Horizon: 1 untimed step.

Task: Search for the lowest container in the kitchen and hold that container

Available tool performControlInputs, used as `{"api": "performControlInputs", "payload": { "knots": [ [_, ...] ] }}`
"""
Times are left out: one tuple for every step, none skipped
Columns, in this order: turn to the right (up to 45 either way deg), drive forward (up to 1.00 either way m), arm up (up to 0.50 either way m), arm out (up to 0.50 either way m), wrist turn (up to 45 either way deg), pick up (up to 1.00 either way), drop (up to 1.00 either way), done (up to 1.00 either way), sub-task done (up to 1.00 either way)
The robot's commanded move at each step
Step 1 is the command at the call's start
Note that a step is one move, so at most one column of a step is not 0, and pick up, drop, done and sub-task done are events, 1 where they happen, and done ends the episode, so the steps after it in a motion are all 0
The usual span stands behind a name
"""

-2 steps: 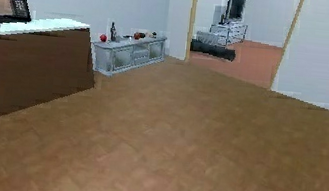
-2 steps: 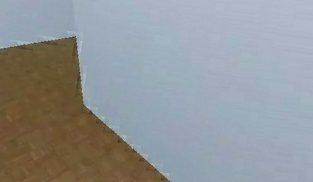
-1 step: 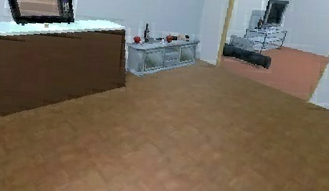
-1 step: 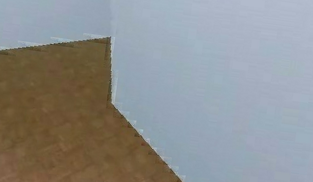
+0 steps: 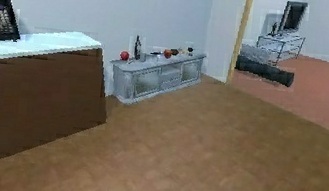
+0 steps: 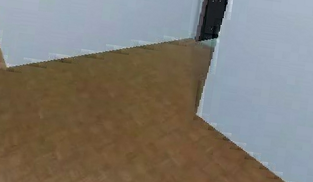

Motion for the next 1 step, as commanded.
{"api": "performControlInputs", "payload": {
  "knots": [
    [0.0, 1.00, 0.00, 0.00, 0.0, 0.00, 0.00, 0.00, 0.00]
  ]
}}
